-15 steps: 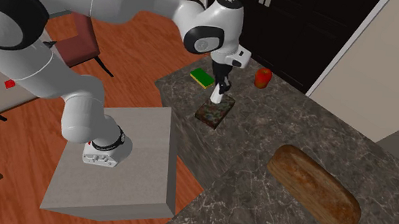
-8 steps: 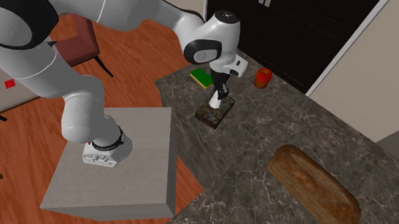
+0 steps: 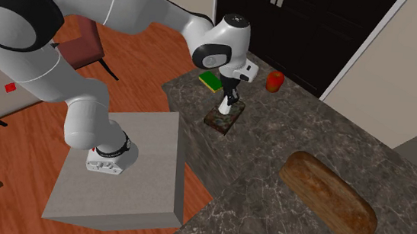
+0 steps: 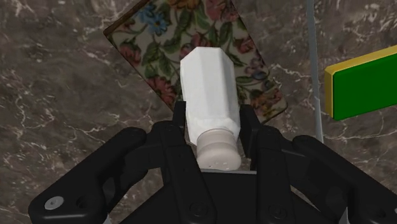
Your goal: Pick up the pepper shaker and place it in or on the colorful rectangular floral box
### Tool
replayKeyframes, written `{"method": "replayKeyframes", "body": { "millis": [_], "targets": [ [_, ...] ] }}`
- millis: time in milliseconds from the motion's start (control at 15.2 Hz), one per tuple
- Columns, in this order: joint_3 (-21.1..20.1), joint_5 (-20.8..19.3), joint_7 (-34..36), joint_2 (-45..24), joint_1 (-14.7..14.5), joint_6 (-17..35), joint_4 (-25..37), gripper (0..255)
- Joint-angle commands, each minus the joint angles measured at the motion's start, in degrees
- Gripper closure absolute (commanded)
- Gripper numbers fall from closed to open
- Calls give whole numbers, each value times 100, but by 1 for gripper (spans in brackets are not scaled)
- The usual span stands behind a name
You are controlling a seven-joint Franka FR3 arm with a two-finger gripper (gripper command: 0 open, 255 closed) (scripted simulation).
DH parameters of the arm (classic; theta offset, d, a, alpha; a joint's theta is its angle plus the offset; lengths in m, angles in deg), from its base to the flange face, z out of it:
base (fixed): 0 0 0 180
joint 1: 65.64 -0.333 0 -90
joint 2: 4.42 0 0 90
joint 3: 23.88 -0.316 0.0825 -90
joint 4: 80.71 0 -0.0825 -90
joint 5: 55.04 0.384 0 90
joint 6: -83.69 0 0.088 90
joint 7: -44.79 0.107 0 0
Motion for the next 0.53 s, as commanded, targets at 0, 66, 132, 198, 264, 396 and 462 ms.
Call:
{"method": "replayKeyframes", "body": {
  "millis": [0,66,132,198,264,396,462],
  "targets": [
    [0,0,0,0,0,1,0,0],
    [0,0,0,0,0,1,0,0],
    [0,0,0,0,0,1,0,0],
    [0,0,0,0,0,1,0,0],
    [0,0,0,0,0,1,0,0],
    [8,-2,0,114,4,-200,86,0],
    [15,-5,-1,220,9,-400,181,0]
  ]
}}
